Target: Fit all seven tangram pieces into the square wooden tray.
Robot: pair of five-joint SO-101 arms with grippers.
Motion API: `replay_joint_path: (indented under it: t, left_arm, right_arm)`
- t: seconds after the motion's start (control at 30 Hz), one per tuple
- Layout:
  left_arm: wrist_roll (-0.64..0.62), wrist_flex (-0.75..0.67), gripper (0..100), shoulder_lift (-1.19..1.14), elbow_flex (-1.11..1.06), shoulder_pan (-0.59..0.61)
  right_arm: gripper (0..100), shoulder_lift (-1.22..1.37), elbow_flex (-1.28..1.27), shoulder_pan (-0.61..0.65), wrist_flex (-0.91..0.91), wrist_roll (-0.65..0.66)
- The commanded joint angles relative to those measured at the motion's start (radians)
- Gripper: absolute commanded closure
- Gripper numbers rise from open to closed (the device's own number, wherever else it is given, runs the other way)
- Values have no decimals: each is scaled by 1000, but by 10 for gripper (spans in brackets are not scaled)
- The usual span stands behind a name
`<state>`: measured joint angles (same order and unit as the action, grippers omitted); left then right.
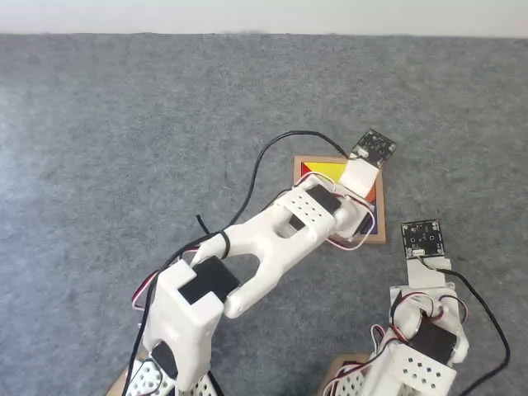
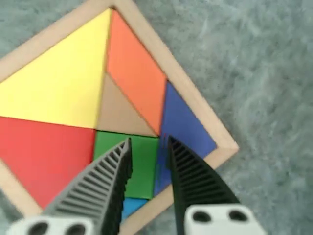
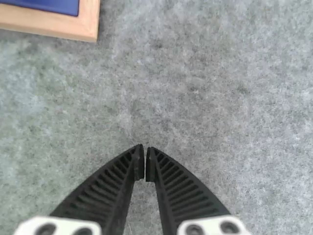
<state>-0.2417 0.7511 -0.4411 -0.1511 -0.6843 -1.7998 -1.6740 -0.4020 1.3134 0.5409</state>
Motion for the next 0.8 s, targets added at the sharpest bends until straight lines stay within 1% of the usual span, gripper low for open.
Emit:
replay_joint_path:
  t: [0.0,0.07,0.33,0.4,0.53,0.77]
  left_arm:
    - [-17,9,952,140,42,51]
    - [-15,11,990,206,16,77]
    - [-8,17,987,601,-159,219]
    - [21,18,987,706,-219,242]
    - [91,17,987,933,-372,281]
    - [97,15,986,1361,-705,365]
  right_arm:
    - [969,-15,-11,7,12,-2]
    - [969,-15,-11,7,12,-2]
    - [969,-15,-11,7,12,-2]
    - [969,-15,-11,7,12,-2]
    - [969,-15,-11,7,12,-2]
    - [969,-15,-11,7,12,-2]
